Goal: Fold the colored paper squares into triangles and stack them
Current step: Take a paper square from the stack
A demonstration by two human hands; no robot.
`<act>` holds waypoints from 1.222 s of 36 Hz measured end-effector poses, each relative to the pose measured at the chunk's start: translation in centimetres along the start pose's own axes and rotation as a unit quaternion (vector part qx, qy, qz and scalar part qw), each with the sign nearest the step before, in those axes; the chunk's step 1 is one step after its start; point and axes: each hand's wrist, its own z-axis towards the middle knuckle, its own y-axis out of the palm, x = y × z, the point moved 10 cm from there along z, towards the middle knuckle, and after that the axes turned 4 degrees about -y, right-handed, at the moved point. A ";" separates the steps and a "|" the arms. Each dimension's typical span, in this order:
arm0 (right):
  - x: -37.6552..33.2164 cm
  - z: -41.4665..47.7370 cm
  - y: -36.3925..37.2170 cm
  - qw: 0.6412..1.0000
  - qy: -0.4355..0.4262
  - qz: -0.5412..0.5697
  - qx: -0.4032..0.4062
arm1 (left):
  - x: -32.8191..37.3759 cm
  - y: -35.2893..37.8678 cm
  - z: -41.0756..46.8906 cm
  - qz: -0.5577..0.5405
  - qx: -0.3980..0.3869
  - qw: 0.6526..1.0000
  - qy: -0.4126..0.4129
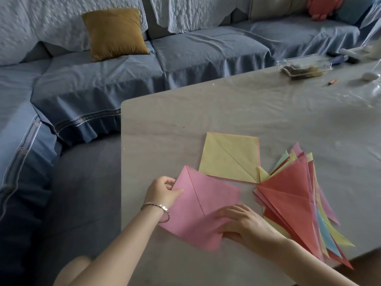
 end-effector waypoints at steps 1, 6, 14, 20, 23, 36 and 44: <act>0.1 -0.1 0.0 1.000 0.005 0.009 0.005 | 0.8 -0.2 -0.1 -0.005 0.020 1.000 0.016; 0.5 0.1 -1.5 0.996 0.033 0.075 0.046 | 3.6 -0.8 -1.5 -0.030 0.094 0.989 0.107; 2.7 1.7 -7.3 0.952 0.161 0.182 0.186 | 5.7 -2.6 -4.8 -0.105 0.088 0.968 0.210; 2.2 2.6 -9.4 0.924 0.203 0.259 0.196 | 6.3 -2.6 -6.3 -0.137 0.012 0.968 0.211; 2.4 2.4 -9.6 0.904 0.219 0.303 0.209 | 6.6 -2.4 -6.9 -0.150 -0.011 0.966 0.209; 3.0 0.6 -10.5 0.828 0.306 0.367 0.294 | 10.2 -3.3 -11.5 -0.140 0.078 0.917 0.365; 2.6 0.0 -10.8 0.806 0.327 0.387 0.305 | 11.0 -4.0 -12.5 -0.112 0.171 0.895 0.396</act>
